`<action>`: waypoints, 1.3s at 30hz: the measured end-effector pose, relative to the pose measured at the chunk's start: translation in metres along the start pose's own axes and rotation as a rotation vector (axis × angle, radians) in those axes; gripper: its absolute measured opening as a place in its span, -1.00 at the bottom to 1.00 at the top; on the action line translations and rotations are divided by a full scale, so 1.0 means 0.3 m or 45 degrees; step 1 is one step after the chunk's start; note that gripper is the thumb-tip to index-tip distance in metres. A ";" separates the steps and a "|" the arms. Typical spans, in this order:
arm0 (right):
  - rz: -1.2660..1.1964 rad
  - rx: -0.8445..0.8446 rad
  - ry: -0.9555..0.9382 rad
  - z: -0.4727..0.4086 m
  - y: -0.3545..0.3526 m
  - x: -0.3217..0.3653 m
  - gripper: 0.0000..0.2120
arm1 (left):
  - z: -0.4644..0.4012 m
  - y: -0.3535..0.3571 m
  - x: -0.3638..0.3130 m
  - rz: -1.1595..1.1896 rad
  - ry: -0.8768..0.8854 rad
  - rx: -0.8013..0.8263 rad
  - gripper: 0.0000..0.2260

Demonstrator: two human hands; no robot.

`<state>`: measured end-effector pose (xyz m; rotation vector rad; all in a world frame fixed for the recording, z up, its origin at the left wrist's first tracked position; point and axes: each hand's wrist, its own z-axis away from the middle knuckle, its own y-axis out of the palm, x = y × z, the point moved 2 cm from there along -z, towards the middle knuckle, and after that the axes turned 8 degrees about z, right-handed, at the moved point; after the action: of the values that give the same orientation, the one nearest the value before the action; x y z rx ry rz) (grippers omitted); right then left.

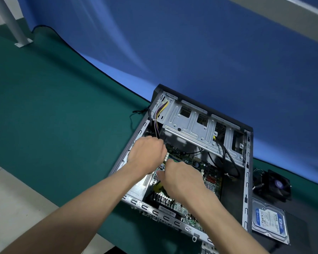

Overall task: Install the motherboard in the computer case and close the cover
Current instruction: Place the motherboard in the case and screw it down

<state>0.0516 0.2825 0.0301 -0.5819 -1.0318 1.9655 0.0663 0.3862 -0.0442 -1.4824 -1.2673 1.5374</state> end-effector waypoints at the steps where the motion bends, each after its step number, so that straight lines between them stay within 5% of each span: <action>1: 0.006 0.035 -0.004 -0.002 -0.005 0.001 -0.63 | 0.000 0.001 0.001 0.001 0.005 -0.004 -0.76; 11: 0.344 0.297 -0.003 0.073 0.049 -0.027 -0.95 | 0.007 -0.011 0.002 0.112 0.014 0.018 -0.71; 18: 0.211 0.206 0.105 0.109 0.096 -0.133 -0.64 | 0.044 -0.057 -0.030 0.116 0.114 -0.072 -0.75; 26: -0.476 -0.268 0.281 0.246 0.184 -0.387 -0.66 | 0.103 -0.044 -0.127 0.079 0.115 -0.099 -0.93; 31: -1.203 -0.470 0.376 0.337 0.304 -0.548 -0.92 | 0.144 -0.002 -0.322 0.206 0.262 0.068 -0.86; 39: -1.788 -0.673 0.625 0.402 0.488 -0.714 -0.77 | 0.235 0.096 -0.627 0.272 0.366 0.327 -0.70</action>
<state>0.0204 0.0023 -0.0192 -0.3706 -1.1290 0.3027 0.0313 0.1888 -0.0126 -1.6354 -0.7372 1.4892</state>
